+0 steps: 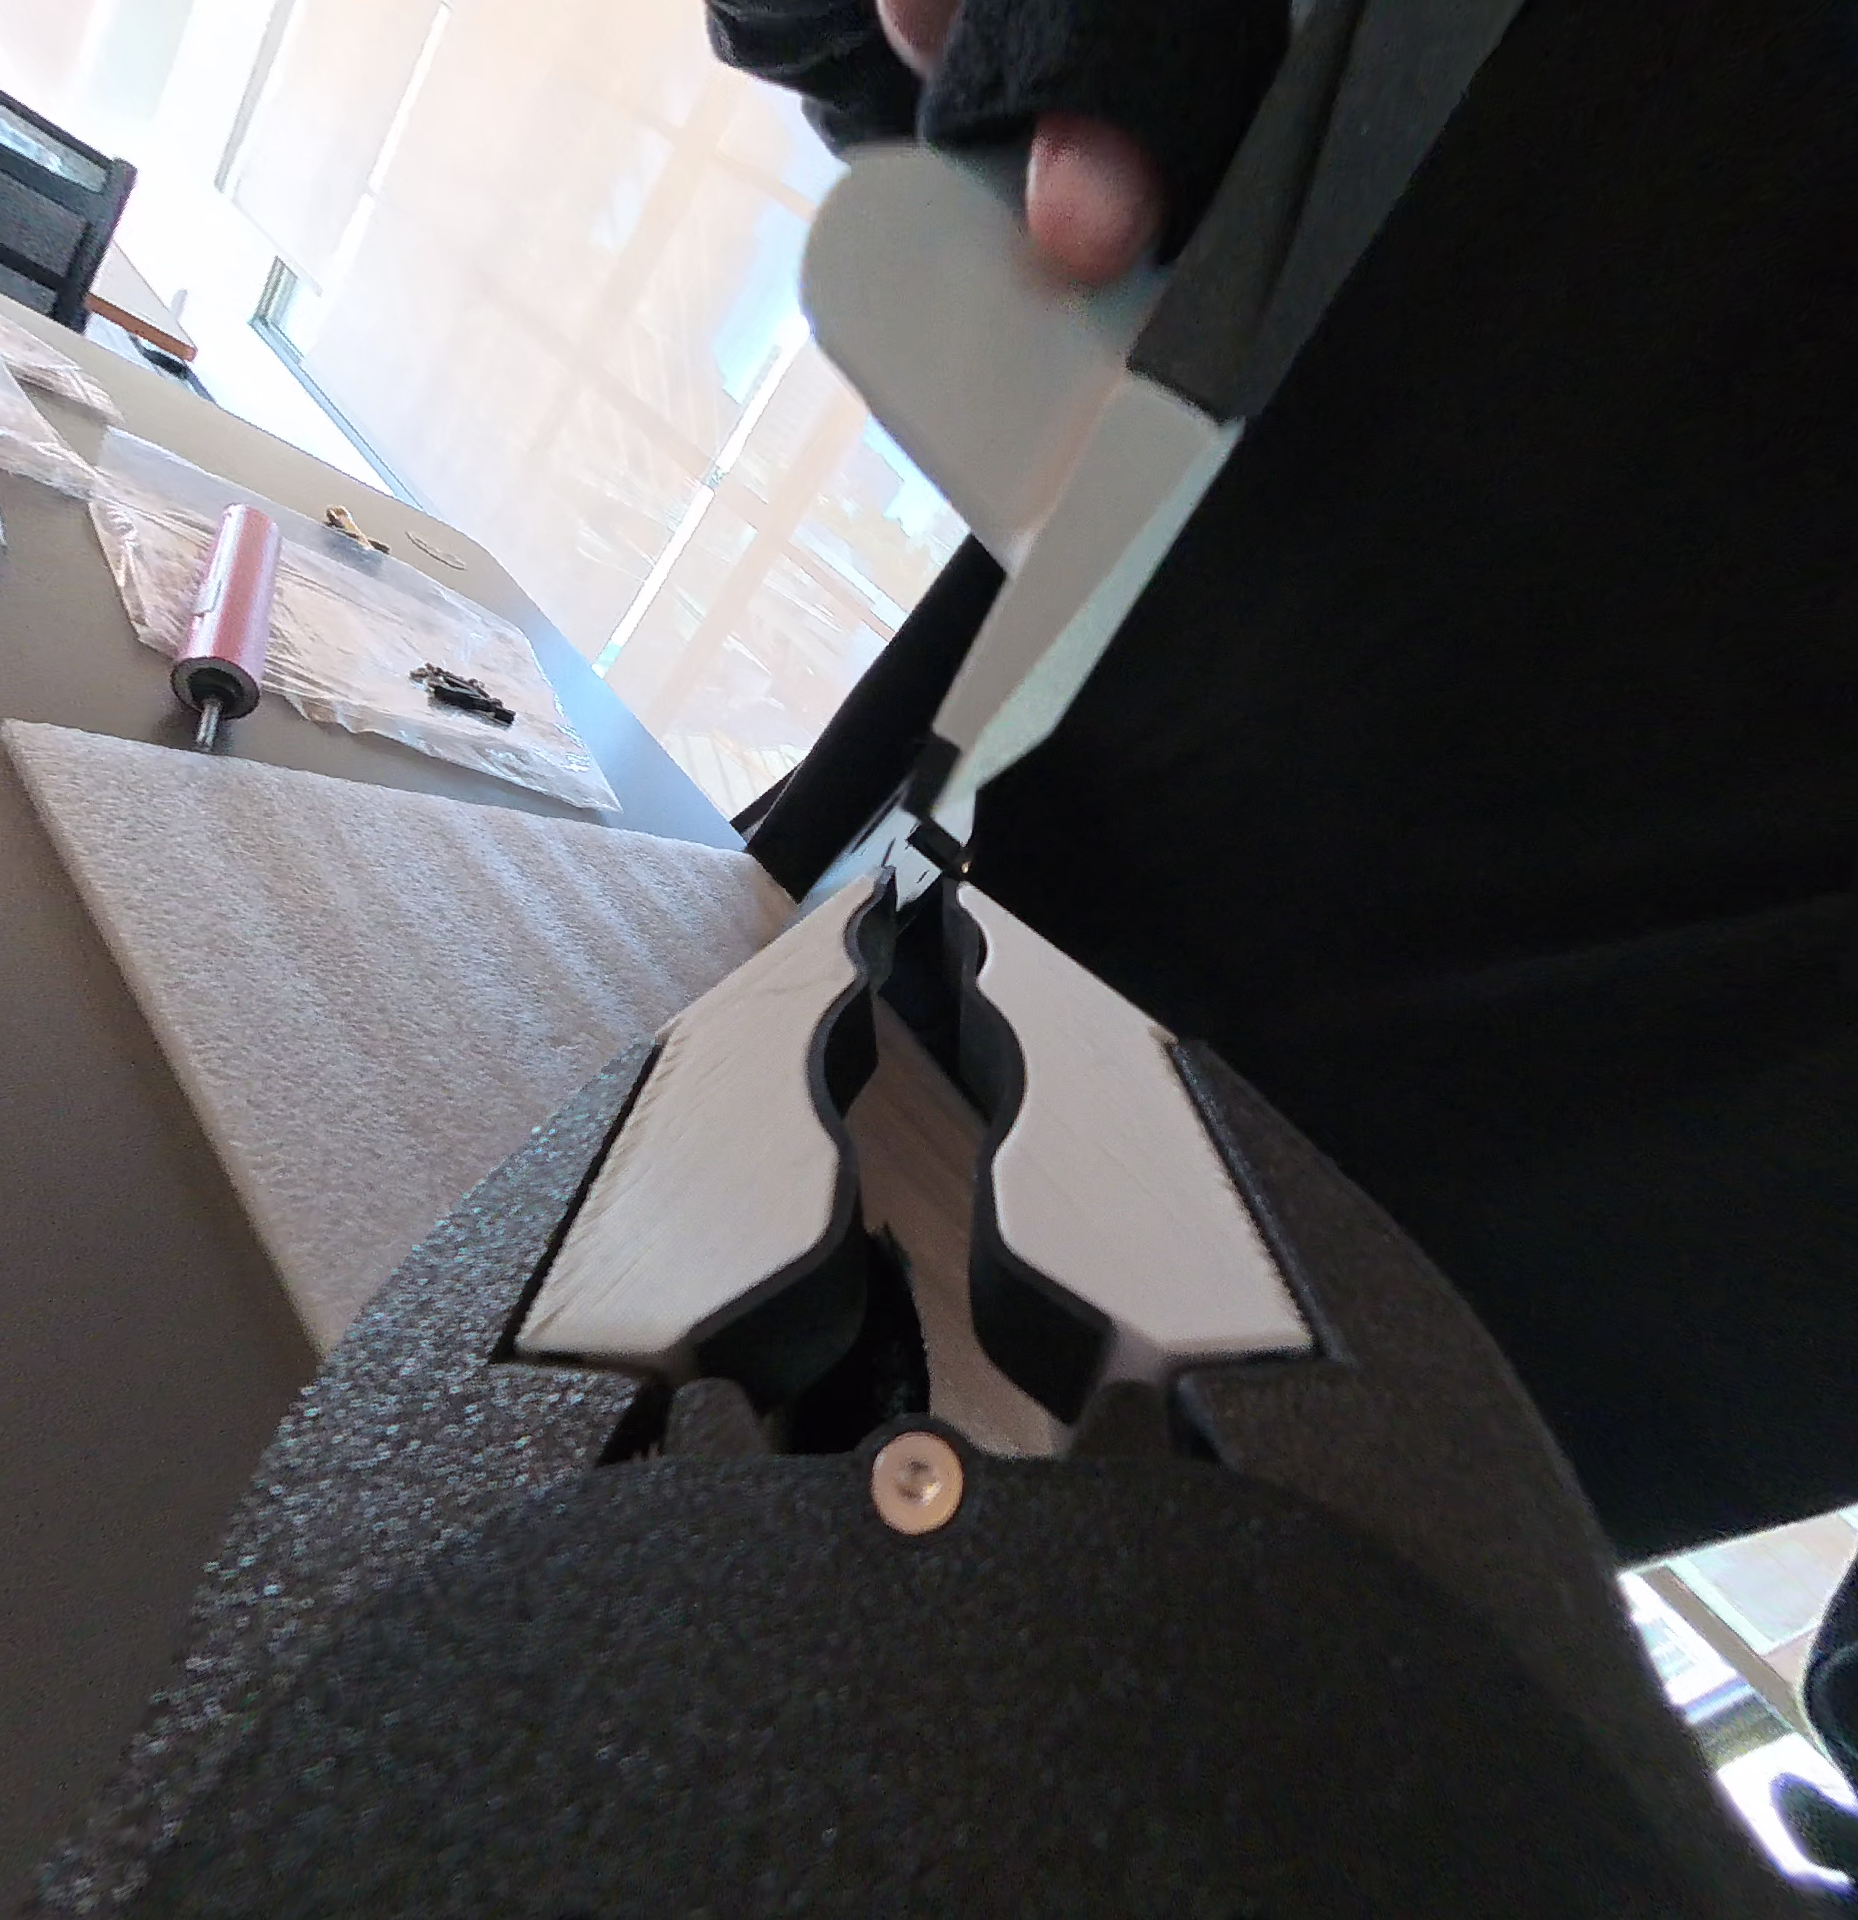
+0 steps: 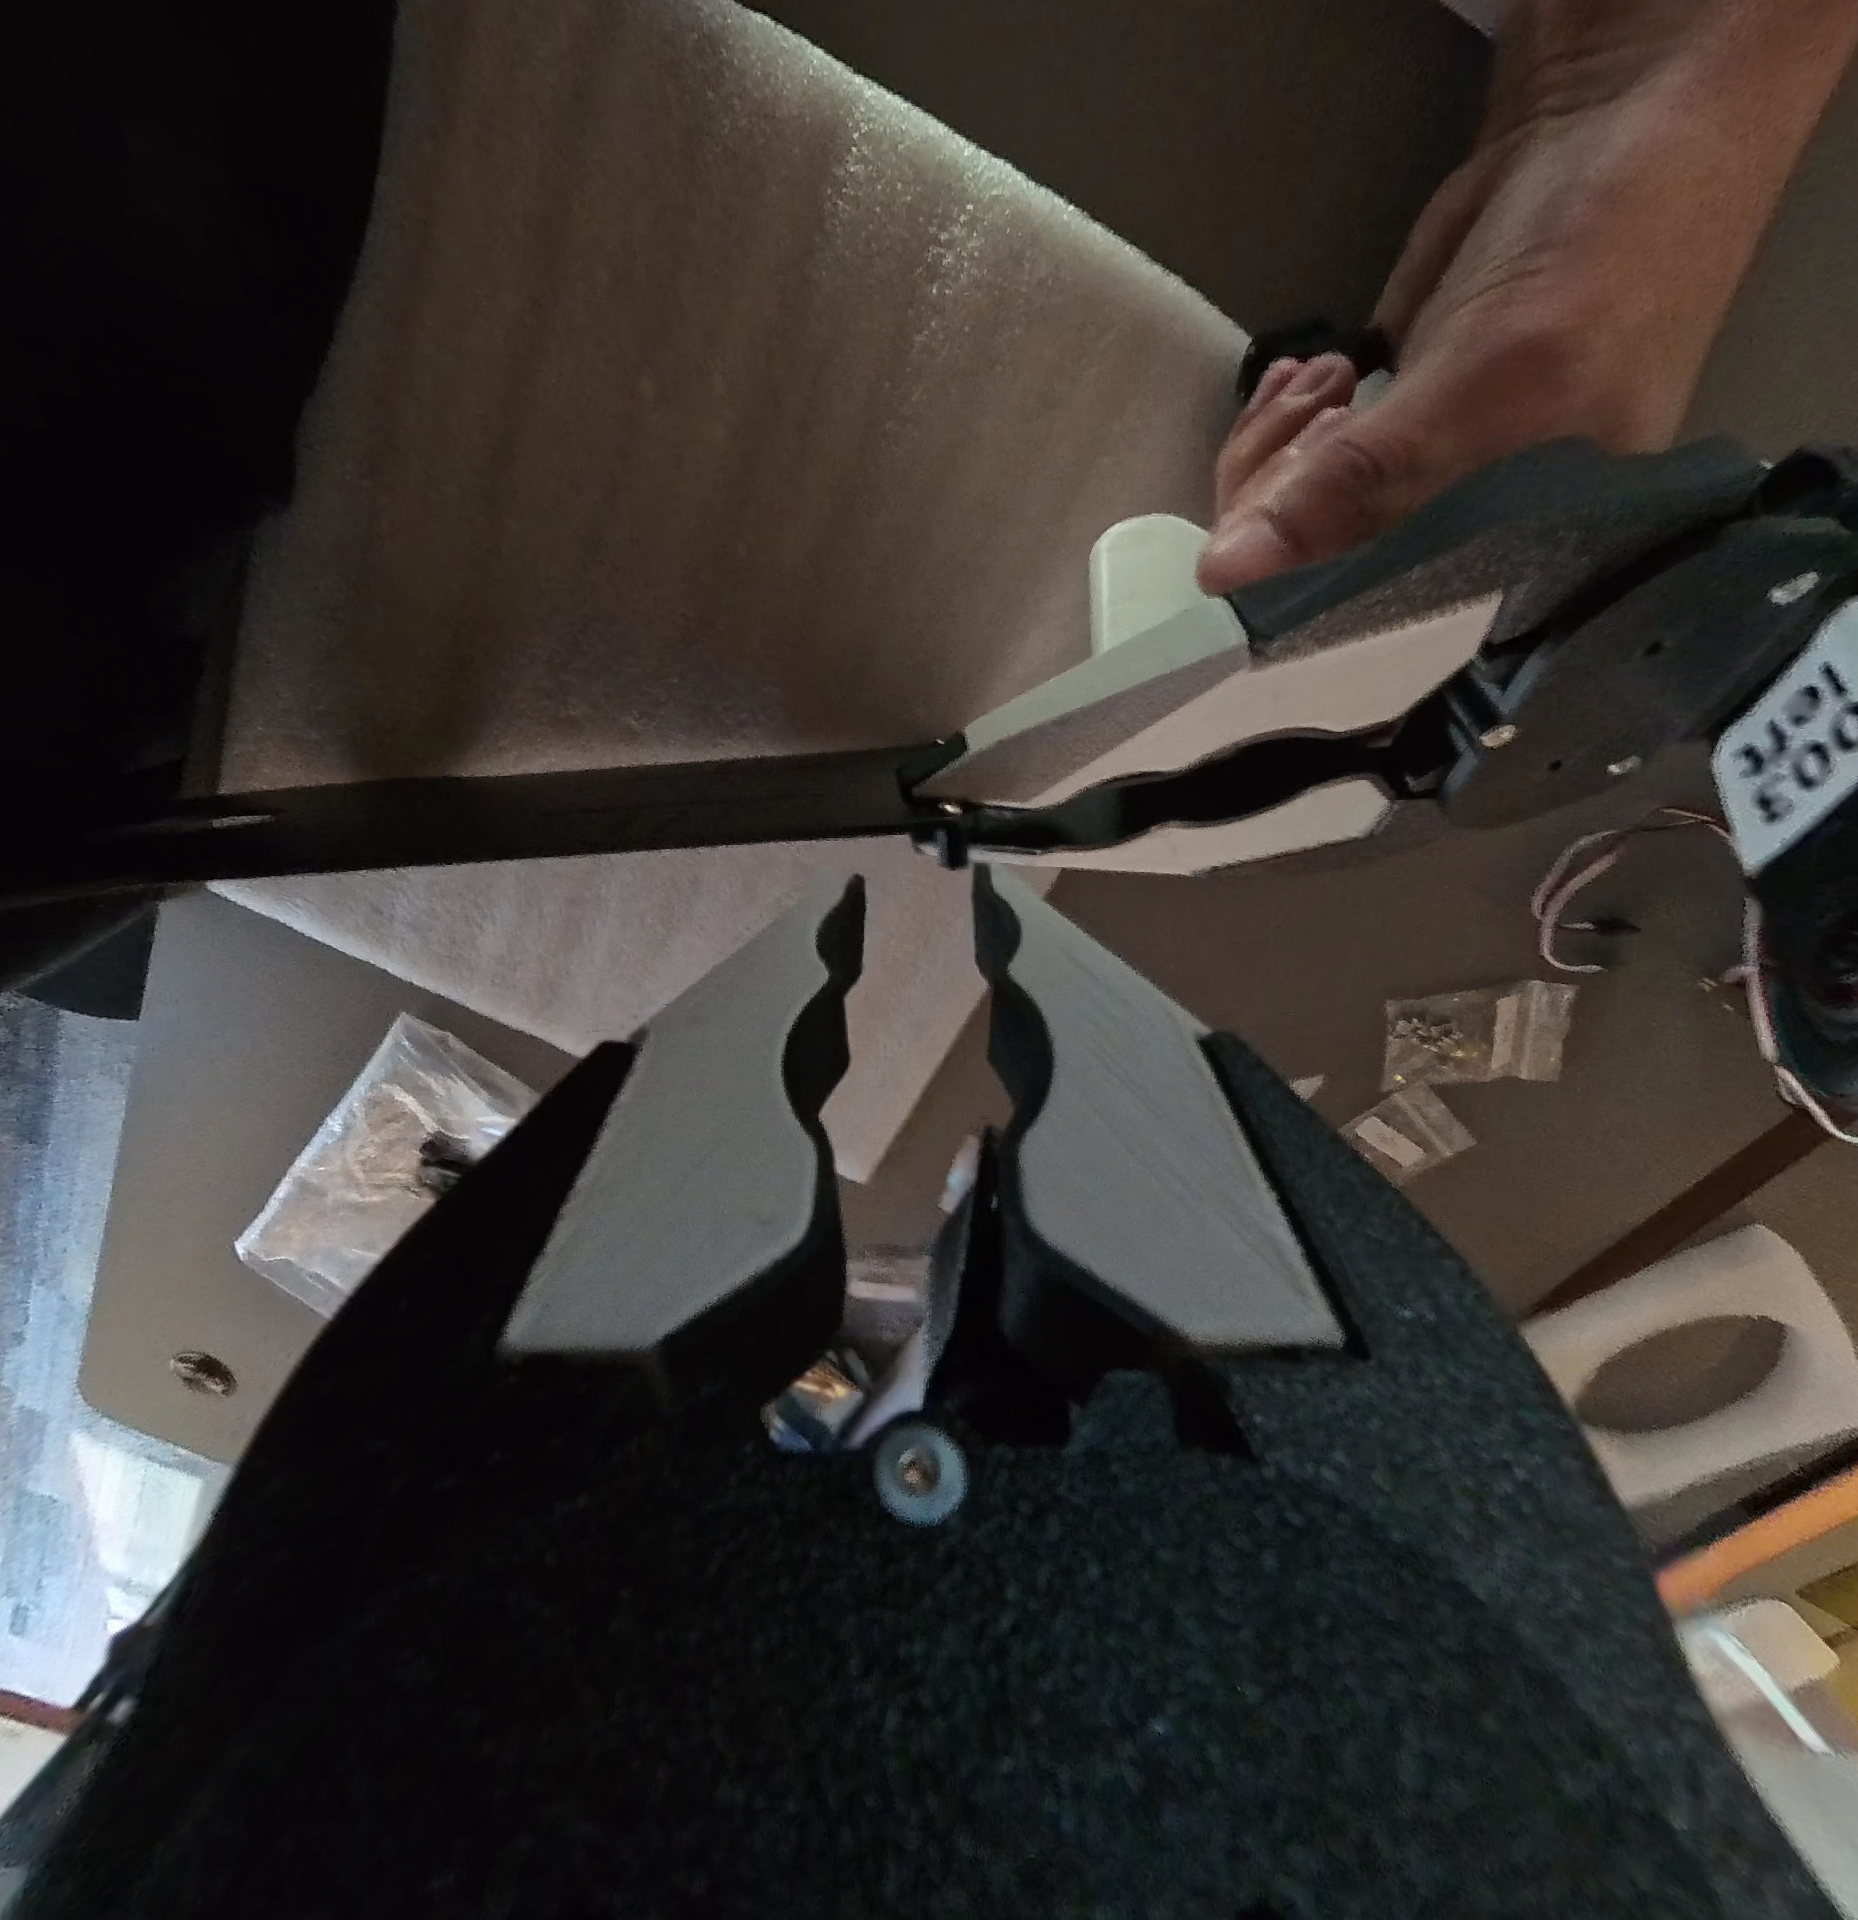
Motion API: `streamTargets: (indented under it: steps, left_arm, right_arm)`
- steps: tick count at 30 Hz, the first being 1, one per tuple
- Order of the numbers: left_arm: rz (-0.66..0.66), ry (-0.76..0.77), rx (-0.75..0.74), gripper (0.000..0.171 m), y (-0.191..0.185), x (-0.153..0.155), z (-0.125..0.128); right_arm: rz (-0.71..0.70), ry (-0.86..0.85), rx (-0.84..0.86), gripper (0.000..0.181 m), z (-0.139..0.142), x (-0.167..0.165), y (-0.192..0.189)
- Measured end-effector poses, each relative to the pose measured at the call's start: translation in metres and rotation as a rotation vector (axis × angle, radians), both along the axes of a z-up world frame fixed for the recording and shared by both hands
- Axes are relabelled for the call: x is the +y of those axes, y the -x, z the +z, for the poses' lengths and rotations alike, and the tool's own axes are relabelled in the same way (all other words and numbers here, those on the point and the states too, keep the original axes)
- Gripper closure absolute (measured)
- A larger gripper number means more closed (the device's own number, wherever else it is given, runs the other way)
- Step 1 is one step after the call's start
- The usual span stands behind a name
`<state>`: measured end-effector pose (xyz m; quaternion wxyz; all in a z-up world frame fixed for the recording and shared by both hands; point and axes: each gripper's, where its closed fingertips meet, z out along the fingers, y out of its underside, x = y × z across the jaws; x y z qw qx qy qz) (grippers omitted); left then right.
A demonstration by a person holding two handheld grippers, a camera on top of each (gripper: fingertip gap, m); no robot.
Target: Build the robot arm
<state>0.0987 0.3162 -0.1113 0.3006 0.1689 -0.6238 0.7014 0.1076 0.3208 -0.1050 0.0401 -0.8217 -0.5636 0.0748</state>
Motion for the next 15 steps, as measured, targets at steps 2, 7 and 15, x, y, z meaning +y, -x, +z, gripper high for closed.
streamTargets:
  steps: [2,7,15]
  left_arm:
    - [-0.001,0.001,-0.014,0.164,0.002,0.0,0.0]
    - [0.002,0.0,-0.036,0.165,0.003,0.001,0.0]
    - [0.005,-0.002,-0.029,0.164,0.002,0.0,0.0]
  right_arm:
    - [0.002,-0.023,-0.008,0.161,0.005,0.004,-0.001]
    - [0.002,-0.003,0.005,0.159,-0.004,-0.002,0.004]
    - [-0.008,-0.007,0.011,0.161,0.001,0.002,0.003]
